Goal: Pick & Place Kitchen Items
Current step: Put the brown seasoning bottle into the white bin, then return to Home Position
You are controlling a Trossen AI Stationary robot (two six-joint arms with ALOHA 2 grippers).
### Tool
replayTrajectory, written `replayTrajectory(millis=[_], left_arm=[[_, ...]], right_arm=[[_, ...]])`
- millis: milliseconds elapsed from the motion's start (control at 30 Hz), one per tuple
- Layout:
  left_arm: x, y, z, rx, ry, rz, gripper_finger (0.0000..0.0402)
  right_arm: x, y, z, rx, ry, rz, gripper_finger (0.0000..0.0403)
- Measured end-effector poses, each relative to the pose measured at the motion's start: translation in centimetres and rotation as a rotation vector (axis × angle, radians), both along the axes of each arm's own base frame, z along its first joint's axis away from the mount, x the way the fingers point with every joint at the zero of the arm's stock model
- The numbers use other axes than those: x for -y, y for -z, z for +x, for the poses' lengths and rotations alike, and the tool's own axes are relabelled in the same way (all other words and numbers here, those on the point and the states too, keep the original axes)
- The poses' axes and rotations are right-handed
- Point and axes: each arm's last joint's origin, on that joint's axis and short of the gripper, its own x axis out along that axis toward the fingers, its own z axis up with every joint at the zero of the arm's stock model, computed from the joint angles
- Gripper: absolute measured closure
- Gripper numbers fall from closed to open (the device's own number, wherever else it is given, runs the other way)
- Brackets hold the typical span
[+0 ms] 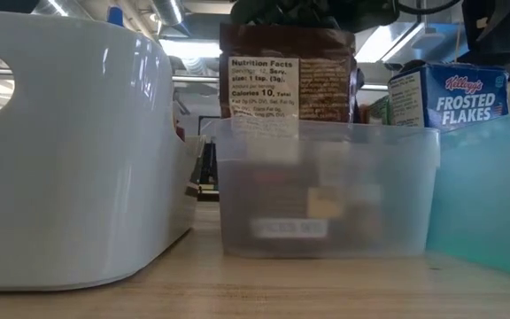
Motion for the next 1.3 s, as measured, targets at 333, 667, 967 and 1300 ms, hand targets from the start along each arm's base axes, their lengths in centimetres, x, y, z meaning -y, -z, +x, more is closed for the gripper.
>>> replayTrajectory(millis=[333,667,967,1300], left_arm=[[-0.1,-0.2,-0.1,-0.002,-0.015,0.014,0.0163],[0.3,-5.2,-0.4,0.076,-0.056,0.103,0.0168],[2.6,-7.4,-2.9,-0.073,-0.045,0.113,0.0170],[3.2,-7.4,-7.4,-0.424,-0.155,0.306,0.0184]], right_arm=[[0.0,0.0,0.0,-0.002,0.000,-0.002,0.0128],[0.0,-0.1,0.0,0.006,-0.001,0.005,0.0128],[-0.4,-1.6,0.3,0.059,-0.038,-0.011,0.0128],[1.5,-8.0,-0.6,0.009,0.046,0.044,0.0128]])
